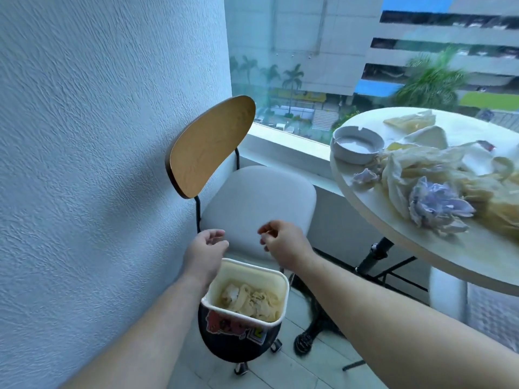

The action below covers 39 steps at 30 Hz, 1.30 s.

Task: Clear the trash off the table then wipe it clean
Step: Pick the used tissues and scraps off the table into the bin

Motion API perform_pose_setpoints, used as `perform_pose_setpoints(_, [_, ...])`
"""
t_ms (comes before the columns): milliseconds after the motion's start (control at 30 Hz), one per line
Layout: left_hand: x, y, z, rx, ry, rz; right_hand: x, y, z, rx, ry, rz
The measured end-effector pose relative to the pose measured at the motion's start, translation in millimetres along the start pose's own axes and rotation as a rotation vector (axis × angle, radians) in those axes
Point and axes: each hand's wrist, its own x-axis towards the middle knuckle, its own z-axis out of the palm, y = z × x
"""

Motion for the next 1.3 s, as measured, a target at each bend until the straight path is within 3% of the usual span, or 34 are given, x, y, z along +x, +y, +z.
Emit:
perform_pose_setpoints(267, [-34, 151, 17, 0.011, -0.042, 0.427, -35, -98, -108, 0.118, 0.285, -0.221])
perform_pose_setpoints(400, [-50, 212, 39, -0.051, -0.105, 0.558, -54, -117, -168, 0.171, 0.416, -0.258])
perform_pose_setpoints(733, [-81, 286, 146, -0.131, -0.258, 0.656, -89, -83, -291, 0.161, 0.633, -0.246])
perform_pose_setpoints(1133, [-97, 317, 282, -0.172, -0.367, 0.647, -97, -8, -406, 0.163, 0.692, -0.244])
perform_pose_setpoints(1300, [-86, 315, 306, -0.009, -0.436, 0.672, -90, 16, -434, 0.156, 0.711, -0.197])
